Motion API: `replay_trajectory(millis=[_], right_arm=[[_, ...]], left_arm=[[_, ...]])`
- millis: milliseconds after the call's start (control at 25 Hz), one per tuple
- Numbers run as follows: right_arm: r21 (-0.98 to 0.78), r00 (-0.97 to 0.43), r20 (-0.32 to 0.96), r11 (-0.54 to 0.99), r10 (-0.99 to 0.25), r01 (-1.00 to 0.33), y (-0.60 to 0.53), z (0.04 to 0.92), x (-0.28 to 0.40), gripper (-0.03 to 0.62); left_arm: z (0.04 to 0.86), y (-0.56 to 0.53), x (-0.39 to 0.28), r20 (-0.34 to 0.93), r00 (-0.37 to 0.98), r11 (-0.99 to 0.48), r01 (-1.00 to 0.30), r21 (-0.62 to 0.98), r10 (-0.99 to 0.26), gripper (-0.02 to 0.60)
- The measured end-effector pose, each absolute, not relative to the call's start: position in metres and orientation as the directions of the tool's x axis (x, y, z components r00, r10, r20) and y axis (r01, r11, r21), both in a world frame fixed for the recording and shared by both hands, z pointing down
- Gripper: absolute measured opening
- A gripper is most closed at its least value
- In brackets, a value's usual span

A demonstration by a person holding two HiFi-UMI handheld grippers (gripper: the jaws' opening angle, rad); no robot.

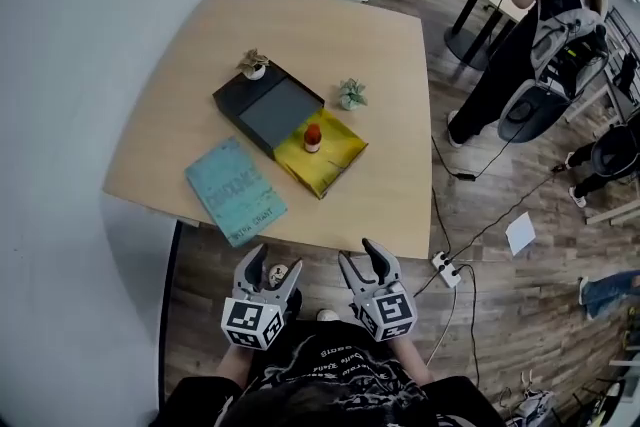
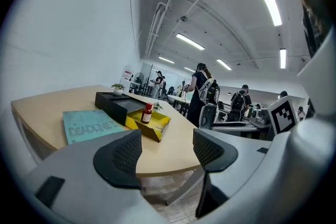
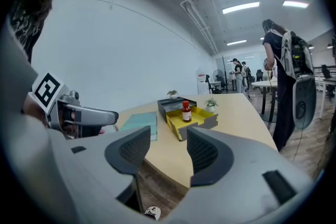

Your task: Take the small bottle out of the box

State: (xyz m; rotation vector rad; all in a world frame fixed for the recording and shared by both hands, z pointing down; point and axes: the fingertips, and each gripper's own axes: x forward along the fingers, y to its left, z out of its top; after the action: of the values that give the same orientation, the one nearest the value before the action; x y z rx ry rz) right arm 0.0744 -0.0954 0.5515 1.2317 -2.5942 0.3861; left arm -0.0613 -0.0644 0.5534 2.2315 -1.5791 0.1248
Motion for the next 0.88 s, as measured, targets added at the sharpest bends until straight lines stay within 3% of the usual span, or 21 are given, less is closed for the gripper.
replay_trajectory(millis=[320,880], right_arm=[[-0.137,-0.596,0.334,0.589,-0.73,-0.797,-0.135,0.549,0.025,0.229],[-0.14,-0.514,0.337,0.498,-0.789,-0.856,-0.17,0.554,-0.004,0.229]], left_arm=[[0.557,-0.123,-0.101,0.299,0.421,-0.342,-0.896,0.283,-0.856,0.313],[0.567,-0.165,-0.142,0.322,0.473,-0.413,-0.879,0.24,-0.82,0.313]])
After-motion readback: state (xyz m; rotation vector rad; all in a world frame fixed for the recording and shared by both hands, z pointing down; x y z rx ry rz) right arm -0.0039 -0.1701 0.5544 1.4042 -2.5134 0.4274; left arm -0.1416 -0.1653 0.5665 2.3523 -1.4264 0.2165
